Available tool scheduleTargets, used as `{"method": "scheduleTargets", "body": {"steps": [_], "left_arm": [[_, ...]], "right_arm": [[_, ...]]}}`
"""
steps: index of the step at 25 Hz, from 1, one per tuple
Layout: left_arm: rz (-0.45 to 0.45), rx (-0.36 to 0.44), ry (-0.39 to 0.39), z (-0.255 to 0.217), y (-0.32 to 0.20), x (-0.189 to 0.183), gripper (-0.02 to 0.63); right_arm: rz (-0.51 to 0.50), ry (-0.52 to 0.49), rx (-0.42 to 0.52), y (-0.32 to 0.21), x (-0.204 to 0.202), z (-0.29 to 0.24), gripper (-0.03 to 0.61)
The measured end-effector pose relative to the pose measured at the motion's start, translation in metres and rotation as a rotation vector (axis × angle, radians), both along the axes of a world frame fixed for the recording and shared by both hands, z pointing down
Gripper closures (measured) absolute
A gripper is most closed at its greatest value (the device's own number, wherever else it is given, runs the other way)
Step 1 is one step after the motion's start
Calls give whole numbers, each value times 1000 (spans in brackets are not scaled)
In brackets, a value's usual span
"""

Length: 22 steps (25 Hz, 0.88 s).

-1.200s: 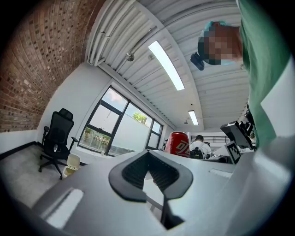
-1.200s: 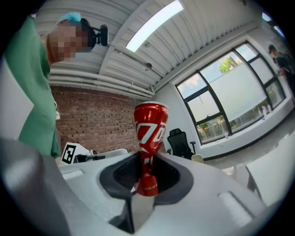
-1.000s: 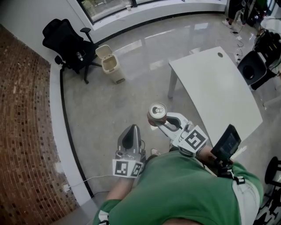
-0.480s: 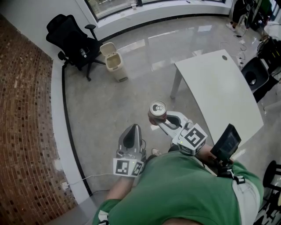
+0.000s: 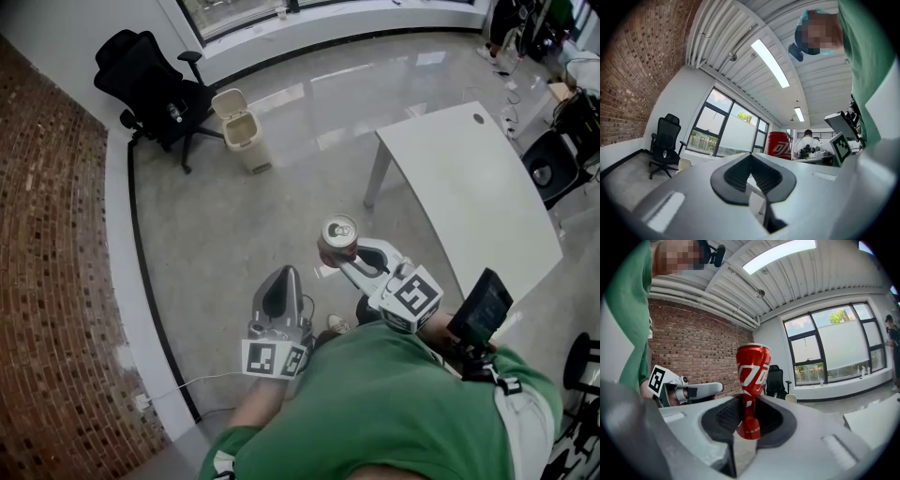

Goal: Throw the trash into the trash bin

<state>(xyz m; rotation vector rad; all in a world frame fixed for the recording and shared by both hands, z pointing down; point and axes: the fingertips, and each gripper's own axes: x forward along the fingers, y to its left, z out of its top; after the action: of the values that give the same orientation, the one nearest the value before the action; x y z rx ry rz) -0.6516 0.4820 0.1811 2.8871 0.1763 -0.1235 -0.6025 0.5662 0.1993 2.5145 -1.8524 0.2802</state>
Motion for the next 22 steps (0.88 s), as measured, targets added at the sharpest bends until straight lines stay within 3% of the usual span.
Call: {"method": "scheduleTargets", "body": {"steps": [9,22], "left_arm": [[11,-21,-6,3,1,19,606],[-22,3,-22,-6,-7,144,606]], "right_arm": [[27,2,-15,1,19,2,509],[10,-16,28,-5,143,-5,509]]}}
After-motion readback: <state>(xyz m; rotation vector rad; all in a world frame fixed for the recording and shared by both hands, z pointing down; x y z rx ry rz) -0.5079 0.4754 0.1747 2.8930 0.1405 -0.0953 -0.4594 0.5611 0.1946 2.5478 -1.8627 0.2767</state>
